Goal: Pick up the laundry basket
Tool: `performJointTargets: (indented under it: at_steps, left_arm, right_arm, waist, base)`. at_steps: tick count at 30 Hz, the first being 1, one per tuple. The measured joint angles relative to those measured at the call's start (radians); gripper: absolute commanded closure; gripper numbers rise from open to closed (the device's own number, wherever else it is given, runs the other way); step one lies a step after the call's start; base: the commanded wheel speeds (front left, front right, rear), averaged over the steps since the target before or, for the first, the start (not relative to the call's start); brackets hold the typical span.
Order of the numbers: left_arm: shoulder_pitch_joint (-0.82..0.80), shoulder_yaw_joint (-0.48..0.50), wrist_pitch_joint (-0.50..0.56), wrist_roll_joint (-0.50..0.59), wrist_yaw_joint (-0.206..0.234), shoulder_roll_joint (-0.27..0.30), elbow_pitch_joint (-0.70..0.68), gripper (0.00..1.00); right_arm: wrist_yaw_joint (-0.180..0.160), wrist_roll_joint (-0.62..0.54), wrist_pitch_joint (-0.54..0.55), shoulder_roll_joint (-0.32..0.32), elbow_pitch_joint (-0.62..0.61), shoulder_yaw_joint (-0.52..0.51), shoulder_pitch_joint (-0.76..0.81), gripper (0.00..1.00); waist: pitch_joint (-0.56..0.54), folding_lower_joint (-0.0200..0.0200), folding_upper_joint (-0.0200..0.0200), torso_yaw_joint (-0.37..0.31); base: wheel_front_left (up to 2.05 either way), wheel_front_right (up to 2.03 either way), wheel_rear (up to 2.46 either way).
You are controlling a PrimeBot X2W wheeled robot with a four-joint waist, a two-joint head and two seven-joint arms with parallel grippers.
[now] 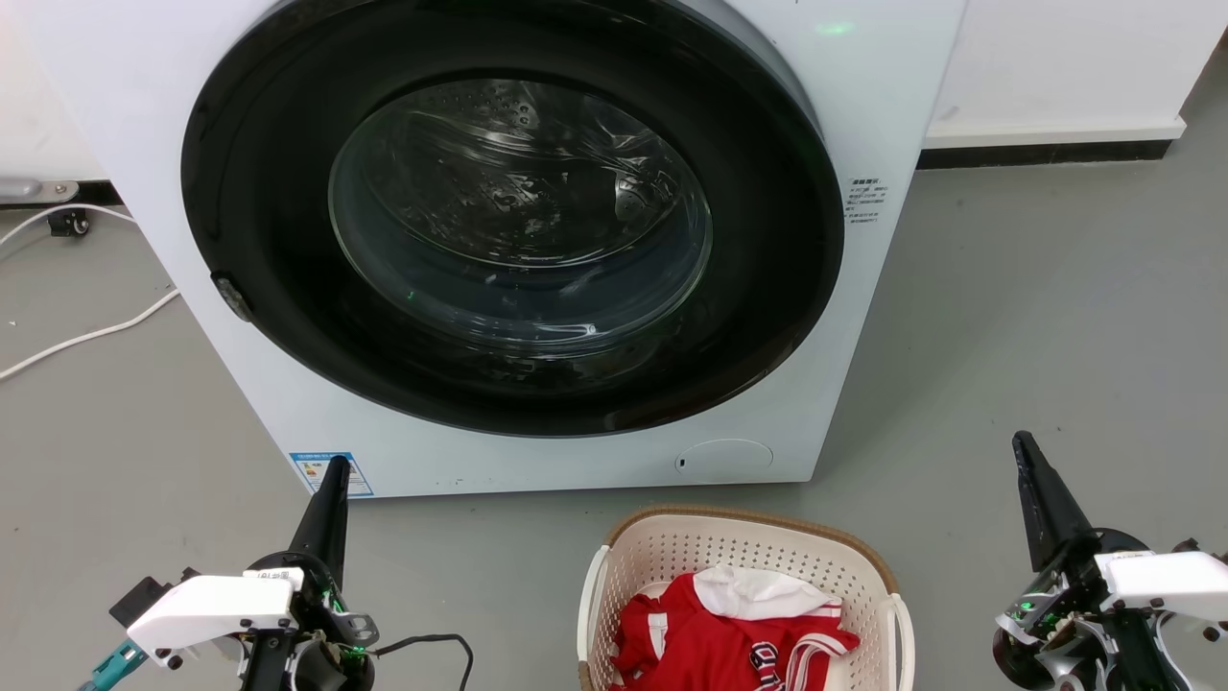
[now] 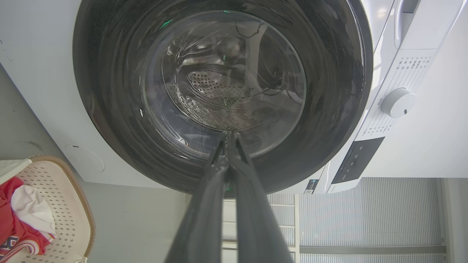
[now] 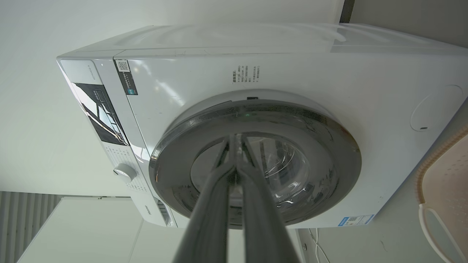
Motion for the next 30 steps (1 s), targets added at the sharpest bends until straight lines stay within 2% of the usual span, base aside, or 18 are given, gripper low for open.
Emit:
performJointTargets:
  at_steps: [24,25,26,27,30]
  left_arm:
    - [0.0,0.0,0.0,0.0,0.0,0.0,0.0,1.0]
    - [0.002,-0.001,0.0,0.0,0.0,0.0,0.003,0.0]
    - [0.006,-0.002,0.0,0.0,0.0,-0.001,0.01,1.0]
    - [0.014,-0.002,-0.001,0.0,0.0,-0.002,0.017,0.0]
    - [0.038,-0.007,-0.007,0.001,0.001,-0.005,0.032,0.0]
  right_arm:
    - [0.0,0.0,0.0,0.0,0.0,0.0,0.0,1.0]
    - [0.0,0.0,0.0,0.0,0.003,0.0,0.002,0.0]
    - [0.0,0.0,0.0,0.0,0.009,0.001,0.006,1.0]
    - [0.0,0.0,0.0,0.001,0.018,0.001,0.014,0.0]
    - [0.0,-0.002,-0.007,0.003,0.034,0.004,0.037,0.0]
  waist:
    - [0.0,0.0,0.0,0.0]
    - [0.0,0.0,0.0,0.0]
    - [0.0,0.0,0.0,0.0]
    - [0.0,0.0,0.0,0.0]
    - [0.0,0.0,0.0,0.0]
  base:
    - [0.0,0.0,0.0]
    - [0.0,0.0,0.0]
    - [0.0,0.0,0.0]
    - [0.0,0.0,0.0]
    - [0.0,0.0,0.0]
